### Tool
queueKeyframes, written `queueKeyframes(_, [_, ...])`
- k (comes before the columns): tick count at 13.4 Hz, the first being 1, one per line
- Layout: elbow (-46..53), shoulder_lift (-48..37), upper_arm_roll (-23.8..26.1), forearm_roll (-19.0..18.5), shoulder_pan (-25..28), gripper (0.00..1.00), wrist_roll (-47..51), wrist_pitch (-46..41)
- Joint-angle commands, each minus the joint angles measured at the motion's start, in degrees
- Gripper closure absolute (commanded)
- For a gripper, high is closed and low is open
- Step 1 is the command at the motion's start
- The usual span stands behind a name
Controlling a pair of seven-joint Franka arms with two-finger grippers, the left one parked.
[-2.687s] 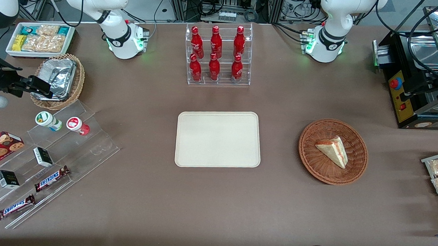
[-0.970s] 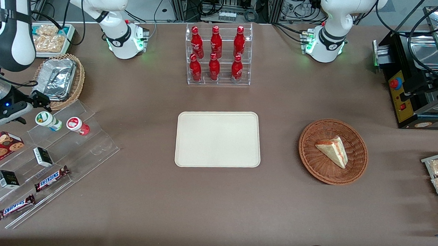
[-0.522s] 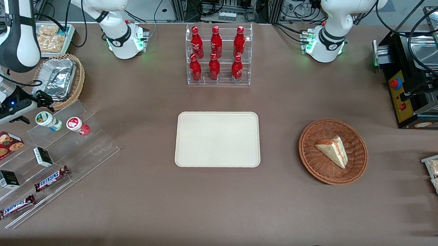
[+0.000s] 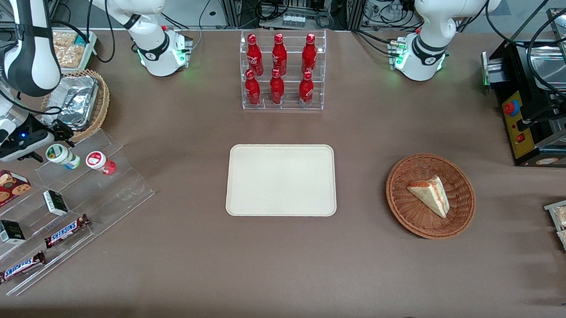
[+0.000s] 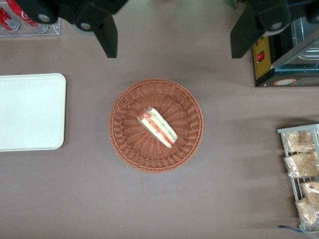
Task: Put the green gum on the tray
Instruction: 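Close the right gripper around the green gum bottle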
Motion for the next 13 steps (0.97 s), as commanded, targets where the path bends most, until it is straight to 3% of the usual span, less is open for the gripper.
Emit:
queueKeyframes(1, [-0.5,0.2,-0.1,1.3,-0.2,0.07,-1.6,1.7])
queueKeyframes(2, [-0.5,0.2,-0.1,1.3,-0.1,0.38,-1.9,1.7])
queueKeyframes(3, [-0.2,0.4,-0.1,1.3,0.2,0.81,-1.9,1.4])
queueKeyframes(4, [0.0,0.5,-0.1,1.3,0.2,1.0,-1.8,1.1])
queueKeyframes(7, [2.4,0.5,0.1,1.3,0.3,1.0,-1.5,-1.0])
queueKeyframes(11, [13.4,1.2,0.5,1.5,0.6,1.0,-1.0,-15.4])
queueKeyframes(13, [18.1,1.3,0.6,3.1,3.4,1.0,1.9,-21.0])
